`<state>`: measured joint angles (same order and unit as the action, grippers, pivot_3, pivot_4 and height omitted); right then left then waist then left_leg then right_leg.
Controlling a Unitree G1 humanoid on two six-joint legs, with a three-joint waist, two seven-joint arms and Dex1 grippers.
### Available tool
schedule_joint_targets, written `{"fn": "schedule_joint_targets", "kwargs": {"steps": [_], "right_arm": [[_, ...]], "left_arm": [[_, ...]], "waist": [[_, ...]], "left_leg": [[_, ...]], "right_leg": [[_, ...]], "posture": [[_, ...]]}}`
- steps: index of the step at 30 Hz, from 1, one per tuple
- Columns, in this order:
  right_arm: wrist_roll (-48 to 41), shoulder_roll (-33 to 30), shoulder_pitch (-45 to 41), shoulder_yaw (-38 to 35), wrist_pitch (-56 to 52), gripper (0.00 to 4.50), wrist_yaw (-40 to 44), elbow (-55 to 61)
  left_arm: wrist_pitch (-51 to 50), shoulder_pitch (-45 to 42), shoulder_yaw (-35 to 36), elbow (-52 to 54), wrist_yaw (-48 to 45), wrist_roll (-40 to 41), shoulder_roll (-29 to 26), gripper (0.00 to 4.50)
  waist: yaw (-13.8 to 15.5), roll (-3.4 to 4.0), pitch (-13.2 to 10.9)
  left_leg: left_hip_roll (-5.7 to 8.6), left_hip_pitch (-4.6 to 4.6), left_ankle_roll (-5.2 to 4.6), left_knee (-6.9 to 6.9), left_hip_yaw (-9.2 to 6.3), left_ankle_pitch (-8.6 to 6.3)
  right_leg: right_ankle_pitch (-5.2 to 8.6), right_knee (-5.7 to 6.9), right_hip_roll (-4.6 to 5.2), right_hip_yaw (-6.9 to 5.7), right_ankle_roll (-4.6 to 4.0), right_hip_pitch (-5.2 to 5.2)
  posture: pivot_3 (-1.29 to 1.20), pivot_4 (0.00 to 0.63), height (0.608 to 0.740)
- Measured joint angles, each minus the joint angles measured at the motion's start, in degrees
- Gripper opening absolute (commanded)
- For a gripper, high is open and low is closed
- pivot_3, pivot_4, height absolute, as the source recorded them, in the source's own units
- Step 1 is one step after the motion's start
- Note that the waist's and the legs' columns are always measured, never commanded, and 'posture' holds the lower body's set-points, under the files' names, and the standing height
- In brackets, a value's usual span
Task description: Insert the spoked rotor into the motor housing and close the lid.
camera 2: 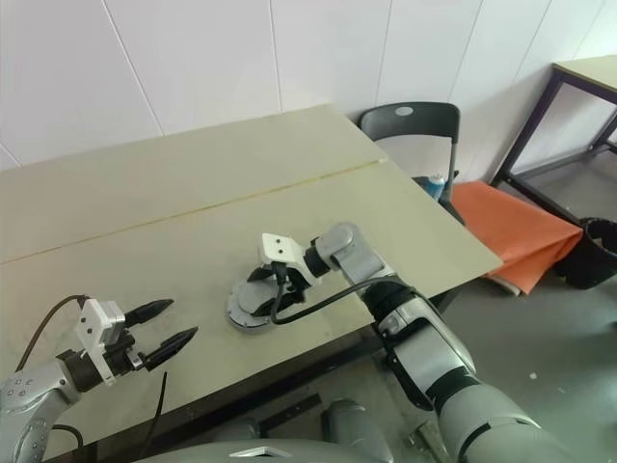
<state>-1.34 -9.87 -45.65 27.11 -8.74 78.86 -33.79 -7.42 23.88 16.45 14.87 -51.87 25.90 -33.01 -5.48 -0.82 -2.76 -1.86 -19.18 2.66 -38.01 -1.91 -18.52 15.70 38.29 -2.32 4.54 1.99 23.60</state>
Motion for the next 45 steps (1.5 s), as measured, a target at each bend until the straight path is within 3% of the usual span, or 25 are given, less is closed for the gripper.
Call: {"fn": "schedule_joint_targets", "kwargs": {"steps": [32,45], "right_arm": [[0.67,0.36,4.32,0.41,-1.01,3.23,-3.74,5.53],[2.16,-0.55,1.98,1.6,-0.32,3.23,-3.23,4.28]], "left_arm": [[-0.71,-0.14,-0.48,0.58,0.79,-0.22,0.0,4.31],[-0.7,-1.09,-0.53,0.48,0.6,-0.27,0.0,4.31]], "waist": [[-0.21,0.03,-0.01],[-0.07,0.08,-0.05]], "left_leg": [[-0.03,0.28,0.0,0.04,0.02,0.0],[-0.02,0.74,0.0,0.08,0.08,0.0]], "right_leg": [[0.02,0.01,-0.07,0.01,0.0,-0.18],[0.14,0.0,-0.05,0.07,-0.15,-0.57]], "posture": [[0.0,0.0,0.74],[0.0,0.0,0.74]]}}
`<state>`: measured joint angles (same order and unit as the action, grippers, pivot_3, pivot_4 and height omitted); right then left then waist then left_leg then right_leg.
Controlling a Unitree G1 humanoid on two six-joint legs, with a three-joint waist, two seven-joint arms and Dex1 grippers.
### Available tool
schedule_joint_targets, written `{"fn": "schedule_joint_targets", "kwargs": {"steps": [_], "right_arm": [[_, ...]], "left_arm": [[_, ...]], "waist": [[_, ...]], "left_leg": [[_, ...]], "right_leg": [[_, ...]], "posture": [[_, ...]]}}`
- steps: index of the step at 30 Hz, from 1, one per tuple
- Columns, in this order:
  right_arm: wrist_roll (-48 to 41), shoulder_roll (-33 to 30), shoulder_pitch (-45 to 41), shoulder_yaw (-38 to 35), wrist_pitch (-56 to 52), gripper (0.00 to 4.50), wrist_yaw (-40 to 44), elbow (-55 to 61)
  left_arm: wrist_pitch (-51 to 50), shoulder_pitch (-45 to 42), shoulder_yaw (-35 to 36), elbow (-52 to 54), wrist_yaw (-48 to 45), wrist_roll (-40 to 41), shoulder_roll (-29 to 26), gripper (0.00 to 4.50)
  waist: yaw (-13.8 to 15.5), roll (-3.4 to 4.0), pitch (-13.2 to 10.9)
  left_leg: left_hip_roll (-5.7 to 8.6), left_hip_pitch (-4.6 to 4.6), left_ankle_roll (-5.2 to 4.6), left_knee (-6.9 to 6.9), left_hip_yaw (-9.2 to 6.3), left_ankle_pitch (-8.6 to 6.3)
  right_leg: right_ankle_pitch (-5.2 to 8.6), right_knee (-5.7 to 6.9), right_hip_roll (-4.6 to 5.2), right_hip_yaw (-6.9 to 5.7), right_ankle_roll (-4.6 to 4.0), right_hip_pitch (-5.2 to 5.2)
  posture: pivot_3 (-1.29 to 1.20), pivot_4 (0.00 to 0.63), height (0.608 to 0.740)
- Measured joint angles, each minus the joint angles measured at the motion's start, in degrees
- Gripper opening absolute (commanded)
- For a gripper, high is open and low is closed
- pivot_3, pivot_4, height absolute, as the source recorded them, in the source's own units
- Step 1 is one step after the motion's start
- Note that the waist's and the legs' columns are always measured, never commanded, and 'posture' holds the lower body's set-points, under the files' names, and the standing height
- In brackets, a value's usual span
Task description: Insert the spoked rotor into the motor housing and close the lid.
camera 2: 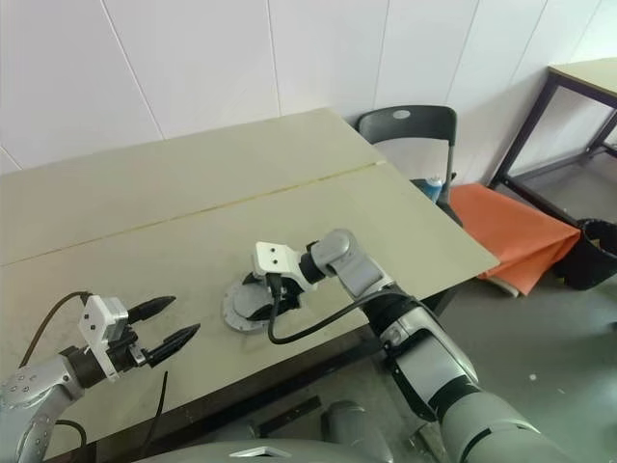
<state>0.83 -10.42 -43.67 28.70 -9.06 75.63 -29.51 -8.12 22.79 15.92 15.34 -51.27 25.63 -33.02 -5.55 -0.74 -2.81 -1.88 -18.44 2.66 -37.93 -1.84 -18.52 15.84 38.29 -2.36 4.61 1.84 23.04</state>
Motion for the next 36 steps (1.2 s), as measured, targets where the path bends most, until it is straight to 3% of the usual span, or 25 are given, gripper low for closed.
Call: {"fn": "schedule_joint_targets", "kwargs": {"steps": [9,36], "right_arm": [[-2.09,0.0,-1.3,-1.05,-4.17,3.23,1.85,-1.34],[0.1,-0.47,0.37,0.35,2.87,3.23,-1.43,-0.57]], "left_arm": [[-0.02,-0.18,-0.68,-0.04,0.11,-0.01,0.0,4.31],[-1.11,-1.69,-1.16,0.01,0.23,0.0,-0.23,4.31]], "waist": [[0.11,-0.02,0.01],[0.02,0.16,-0.11]], "left_leg": [[0.01,-0.26,0.0,0.02,-0.01,0.0],[0.0,0.05,0.0,0.01,-0.02,0.0]], "right_leg": [[-0.03,-0.1,0.06,0.0,0.05,0.17],[0.01,-0.08,0.02,0.0,0.01,-0.07]], "posture": [[0.0,0.0,0.74],[0.0,0.0,0.74]]}}
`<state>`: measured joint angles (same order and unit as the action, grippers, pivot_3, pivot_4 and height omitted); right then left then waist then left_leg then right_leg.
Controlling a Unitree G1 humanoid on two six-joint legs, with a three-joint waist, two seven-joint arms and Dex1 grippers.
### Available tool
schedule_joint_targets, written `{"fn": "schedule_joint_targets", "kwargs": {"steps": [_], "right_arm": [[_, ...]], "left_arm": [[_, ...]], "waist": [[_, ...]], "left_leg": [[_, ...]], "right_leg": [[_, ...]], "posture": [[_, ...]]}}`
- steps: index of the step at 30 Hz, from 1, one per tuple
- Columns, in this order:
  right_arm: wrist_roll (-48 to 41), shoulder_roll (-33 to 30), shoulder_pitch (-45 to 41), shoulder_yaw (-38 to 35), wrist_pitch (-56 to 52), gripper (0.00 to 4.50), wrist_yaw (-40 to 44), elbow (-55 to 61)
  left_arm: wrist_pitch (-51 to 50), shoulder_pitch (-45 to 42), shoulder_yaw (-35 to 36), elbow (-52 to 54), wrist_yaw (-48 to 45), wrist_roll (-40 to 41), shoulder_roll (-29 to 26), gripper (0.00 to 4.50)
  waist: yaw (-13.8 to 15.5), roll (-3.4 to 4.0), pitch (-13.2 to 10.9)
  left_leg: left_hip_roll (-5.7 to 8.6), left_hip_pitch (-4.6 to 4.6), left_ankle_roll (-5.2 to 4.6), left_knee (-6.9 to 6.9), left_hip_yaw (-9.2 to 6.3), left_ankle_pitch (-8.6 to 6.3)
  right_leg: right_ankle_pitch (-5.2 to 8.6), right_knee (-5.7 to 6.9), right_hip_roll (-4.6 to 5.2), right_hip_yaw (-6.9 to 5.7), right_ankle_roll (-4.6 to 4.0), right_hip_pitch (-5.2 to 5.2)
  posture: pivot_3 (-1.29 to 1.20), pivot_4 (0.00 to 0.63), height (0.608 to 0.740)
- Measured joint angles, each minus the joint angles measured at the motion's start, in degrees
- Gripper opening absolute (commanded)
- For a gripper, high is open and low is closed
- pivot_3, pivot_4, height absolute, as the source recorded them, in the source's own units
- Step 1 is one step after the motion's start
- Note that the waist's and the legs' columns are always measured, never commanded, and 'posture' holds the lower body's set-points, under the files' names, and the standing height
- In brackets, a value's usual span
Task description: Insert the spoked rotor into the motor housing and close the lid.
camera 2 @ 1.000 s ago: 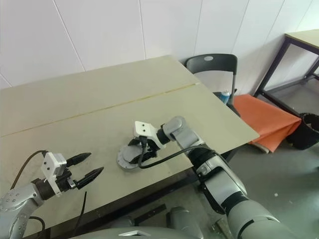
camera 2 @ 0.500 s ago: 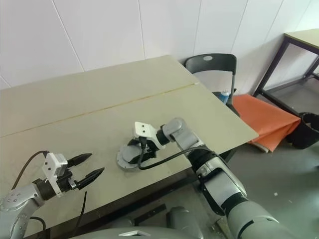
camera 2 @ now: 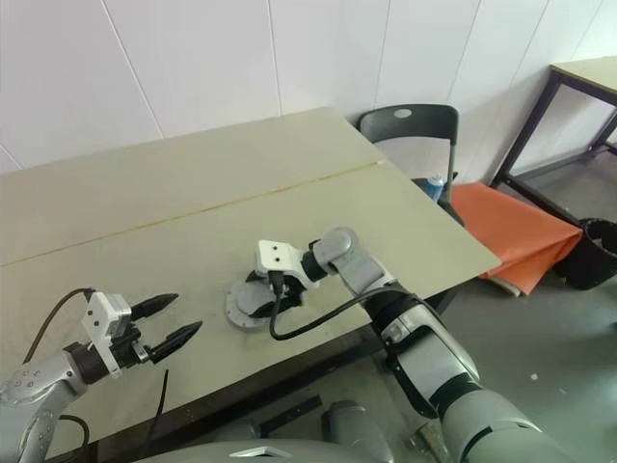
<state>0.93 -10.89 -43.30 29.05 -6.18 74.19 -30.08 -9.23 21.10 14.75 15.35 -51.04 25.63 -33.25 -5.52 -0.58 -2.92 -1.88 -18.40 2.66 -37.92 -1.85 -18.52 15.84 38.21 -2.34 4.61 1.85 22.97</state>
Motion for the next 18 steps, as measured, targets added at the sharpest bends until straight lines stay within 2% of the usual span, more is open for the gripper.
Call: {"fn": "schedule_joint_targets", "kwargs": {"steps": [3,11,14,18], "right_arm": [[0.0,-0.1,-0.17,0.0,0.33,3.23,-0.18,-0.56],[-0.01,-0.23,-0.68,0.18,0.43,3.23,-0.11,-1.14],[-0.07,-0.19,-0.75,0.29,0.45,3.23,-0.1,-1.12],[-0.07,-0.2,-0.88,0.31,0.41,3.23,-0.15,-1.22]], "left_arm": [[-0.65,-2.79,-1.36,0.16,-0.35,0.08,-0.02,4.31],[-5.67,-17.92,-5.59,-2.59,-1.95,2.34,-0.03,4.31],[-7.06,-21.27,-7.44,-3.85,-3.71,2.57,-0.16,3.65],[-9.54,-22.03,-8.91,-5.35,-7.07,3.64,-1.32,2.4]], "waist": [[0.08,0.02,-0.01],[0.09,-0.06,0.05],[-0.03,0.06,0.02],[0.03,0.08,0.0]], "left_leg": [[0.01,0.08,0.01,-0.04,-0.02,0.01],[0.07,0.1,0.02,-0.09,-0.01,0.02],[0.07,0.09,0.02,-0.08,0.02,0.02],[0.06,0.07,0.02,-0.08,-0.04,0.02]], "right_leg": [[0.0,0.0,-0.01,-0.01,0.0,-0.12],[-0.04,-0.01,-0.06,-0.02,0.08,-0.22],[-0.05,-0.01,-0.05,0.01,0.1,-0.21],[-0.05,-0.01,-0.06,0.0,0.09,-0.2]], "posture": [[0.0,0.0,0.74],[0.0,0.0,0.74],[0.0,0.0,0.74],[0.0,0.0,0.74]]}}
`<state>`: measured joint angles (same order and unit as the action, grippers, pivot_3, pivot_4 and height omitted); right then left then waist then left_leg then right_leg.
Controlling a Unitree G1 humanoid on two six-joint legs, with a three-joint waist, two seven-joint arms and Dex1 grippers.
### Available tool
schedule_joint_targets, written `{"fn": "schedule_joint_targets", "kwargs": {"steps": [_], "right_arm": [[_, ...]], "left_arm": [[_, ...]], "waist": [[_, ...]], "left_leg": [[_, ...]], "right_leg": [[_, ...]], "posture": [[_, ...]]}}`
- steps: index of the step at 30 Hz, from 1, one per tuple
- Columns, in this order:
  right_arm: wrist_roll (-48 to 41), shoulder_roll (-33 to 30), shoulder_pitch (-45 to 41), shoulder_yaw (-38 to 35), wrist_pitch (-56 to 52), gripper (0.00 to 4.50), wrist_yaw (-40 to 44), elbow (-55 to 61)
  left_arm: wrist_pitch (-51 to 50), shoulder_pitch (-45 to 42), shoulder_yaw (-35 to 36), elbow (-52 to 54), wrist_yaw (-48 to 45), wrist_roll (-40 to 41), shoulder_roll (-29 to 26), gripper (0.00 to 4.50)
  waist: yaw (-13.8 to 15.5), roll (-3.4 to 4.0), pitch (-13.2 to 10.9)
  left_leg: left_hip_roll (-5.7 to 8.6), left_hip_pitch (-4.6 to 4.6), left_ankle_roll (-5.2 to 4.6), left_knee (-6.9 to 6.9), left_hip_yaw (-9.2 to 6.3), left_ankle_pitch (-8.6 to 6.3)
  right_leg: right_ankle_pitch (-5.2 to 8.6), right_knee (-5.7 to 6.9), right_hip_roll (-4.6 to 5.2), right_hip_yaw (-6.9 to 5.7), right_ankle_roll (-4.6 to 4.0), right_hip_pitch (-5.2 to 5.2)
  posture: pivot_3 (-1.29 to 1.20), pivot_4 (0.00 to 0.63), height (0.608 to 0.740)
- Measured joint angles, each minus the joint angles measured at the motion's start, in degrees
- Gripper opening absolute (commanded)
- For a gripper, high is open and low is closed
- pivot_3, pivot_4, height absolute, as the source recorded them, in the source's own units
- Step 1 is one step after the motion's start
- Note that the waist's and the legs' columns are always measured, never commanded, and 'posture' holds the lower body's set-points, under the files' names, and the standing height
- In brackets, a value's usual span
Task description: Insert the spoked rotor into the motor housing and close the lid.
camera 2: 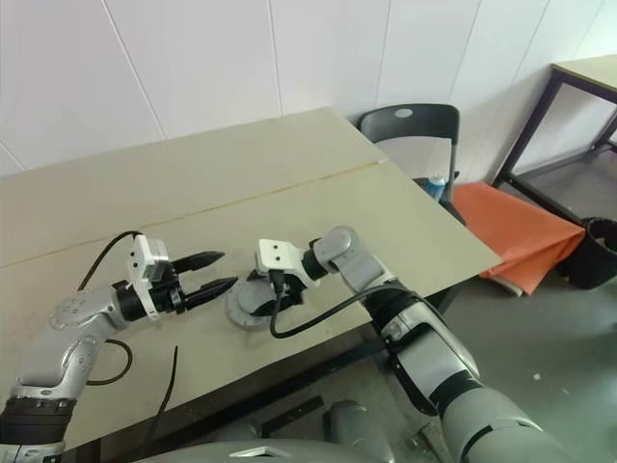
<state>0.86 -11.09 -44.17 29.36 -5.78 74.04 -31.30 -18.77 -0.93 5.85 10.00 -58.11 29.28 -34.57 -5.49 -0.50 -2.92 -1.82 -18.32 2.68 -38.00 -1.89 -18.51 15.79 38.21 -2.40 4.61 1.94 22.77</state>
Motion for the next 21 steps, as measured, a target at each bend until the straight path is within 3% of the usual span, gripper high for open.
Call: {"fn": "schedule_joint_targets", "kwargs": {"steps": [7,21], "right_arm": [[0.0,-0.01,-0.02,0.0,-0.04,3.23,-0.11,-0.07],[0.01,-0.01,-0.02,0.0,-0.38,3.23,-0.38,0.16]], "left_arm": [[-2.17,-1.63,-2.86,-1.92,-5.25,0.35,-2.54,0.02],[0.71,-8.36,-11.53,-6.72,-5.7,-6.88,-0.14,0.02]], "waist": [[-0.02,0.01,-0.01],[-0.02,0.03,-0.02]], "left_leg": [[0.0,0.02,0.0,-0.01,0.01,0.0],[0.01,0.0,0.0,-0.01,0.01,0.0]], "right_leg": [[0.01,-0.01,0.01,0.01,-0.01,-0.01],[0.0,0.0,0.0,0.02,0.0,0.0]], "posture": [[0.0,0.0,0.74],[0.0,0.0,0.74]]}}
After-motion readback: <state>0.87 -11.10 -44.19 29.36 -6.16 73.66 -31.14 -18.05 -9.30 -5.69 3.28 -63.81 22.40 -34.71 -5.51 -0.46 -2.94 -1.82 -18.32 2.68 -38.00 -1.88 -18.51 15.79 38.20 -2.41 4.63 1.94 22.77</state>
